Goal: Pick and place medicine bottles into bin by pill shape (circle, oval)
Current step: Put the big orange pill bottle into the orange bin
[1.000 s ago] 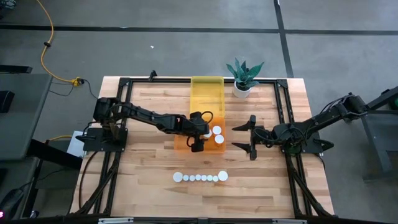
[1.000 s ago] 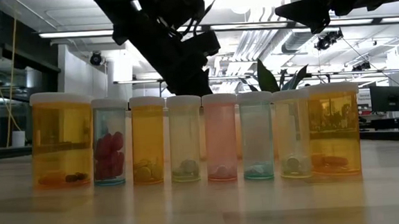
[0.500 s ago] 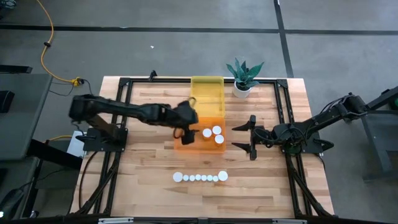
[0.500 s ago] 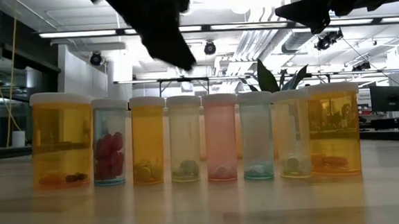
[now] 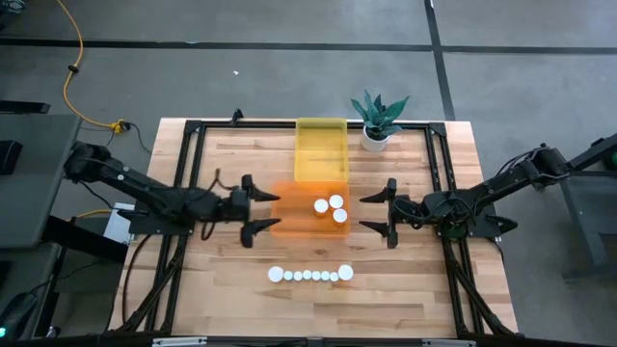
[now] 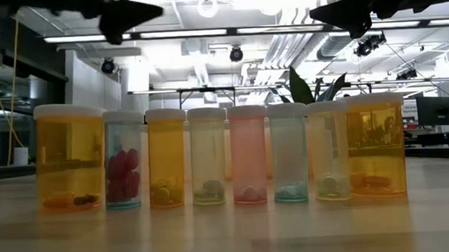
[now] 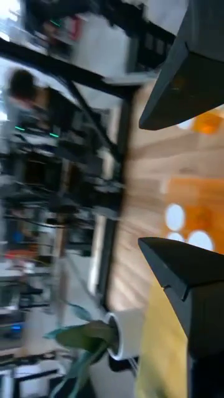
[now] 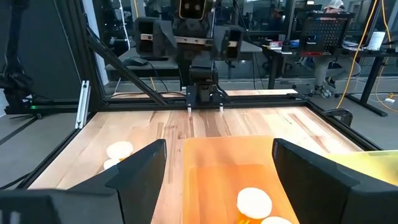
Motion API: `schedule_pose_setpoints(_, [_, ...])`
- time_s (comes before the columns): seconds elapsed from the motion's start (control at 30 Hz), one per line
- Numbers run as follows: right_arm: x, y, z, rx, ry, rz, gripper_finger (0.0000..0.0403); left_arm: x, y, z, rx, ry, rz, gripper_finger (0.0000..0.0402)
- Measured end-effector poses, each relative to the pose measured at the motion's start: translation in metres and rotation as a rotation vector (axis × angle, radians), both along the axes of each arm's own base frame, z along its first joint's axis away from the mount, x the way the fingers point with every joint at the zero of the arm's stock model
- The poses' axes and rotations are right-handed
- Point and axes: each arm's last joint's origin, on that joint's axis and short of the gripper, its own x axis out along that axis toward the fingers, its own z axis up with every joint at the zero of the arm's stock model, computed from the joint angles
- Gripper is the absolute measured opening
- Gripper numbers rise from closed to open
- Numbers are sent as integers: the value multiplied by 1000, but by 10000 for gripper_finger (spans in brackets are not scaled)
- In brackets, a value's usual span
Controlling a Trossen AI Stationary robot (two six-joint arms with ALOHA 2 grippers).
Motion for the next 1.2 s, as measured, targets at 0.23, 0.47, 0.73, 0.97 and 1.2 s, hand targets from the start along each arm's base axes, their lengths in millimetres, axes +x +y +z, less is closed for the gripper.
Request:
schedule_pose_setpoints(0.23, [0, 0, 1, -9, -11, 1, 287, -19, 1, -6, 68, -97, 19, 287])
schedule_pose_setpoints(0.47, [0, 0, 1, -9, -12, 1, 287, -19, 1, -6, 89, -86, 11, 287])
schedule_pose_setpoints(0.73, [0, 0, 1, 14, -12, 11, 287, -19, 1, -6, 87, -85, 10, 287])
schedule_pose_setpoints(0.97, [10, 24, 1, 209, 73, 149, 287, -19, 0, -7, 85, -81, 10, 287])
schedule_pose_setpoints(1.2, [33, 83, -16, 95, 418, 119, 287, -19, 0, -7, 90, -80, 10, 287])
